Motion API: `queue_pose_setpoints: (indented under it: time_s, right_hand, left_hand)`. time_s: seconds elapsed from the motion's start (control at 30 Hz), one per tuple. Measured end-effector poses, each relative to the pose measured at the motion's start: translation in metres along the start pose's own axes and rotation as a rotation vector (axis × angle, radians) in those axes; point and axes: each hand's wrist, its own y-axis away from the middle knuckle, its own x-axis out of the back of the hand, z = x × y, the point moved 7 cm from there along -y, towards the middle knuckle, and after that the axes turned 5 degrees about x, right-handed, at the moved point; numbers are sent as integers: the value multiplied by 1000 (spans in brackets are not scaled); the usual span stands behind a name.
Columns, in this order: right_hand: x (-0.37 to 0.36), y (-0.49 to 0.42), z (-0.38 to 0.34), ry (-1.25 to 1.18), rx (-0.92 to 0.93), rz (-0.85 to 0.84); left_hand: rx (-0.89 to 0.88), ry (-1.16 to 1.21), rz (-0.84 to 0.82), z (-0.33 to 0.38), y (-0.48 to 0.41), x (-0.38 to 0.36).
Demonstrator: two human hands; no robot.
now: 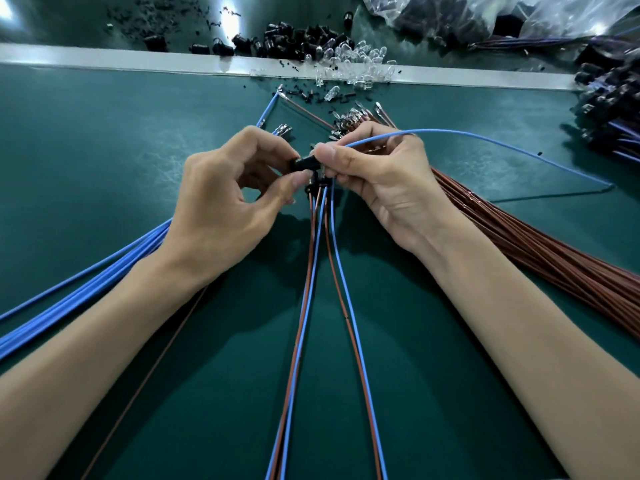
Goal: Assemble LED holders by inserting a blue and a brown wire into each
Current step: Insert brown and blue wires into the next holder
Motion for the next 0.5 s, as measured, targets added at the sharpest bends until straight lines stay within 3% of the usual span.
queue_pose_setpoints:
  time_s: [0.23,0.5]
  right_hand:
    - [-4,1,-2,3,9,-57]
    - [3,2,-4,69,19,30]
  left_hand:
    - [158,170,14,-11,-2,4]
    - [242,303,-23,-13,-3,1]
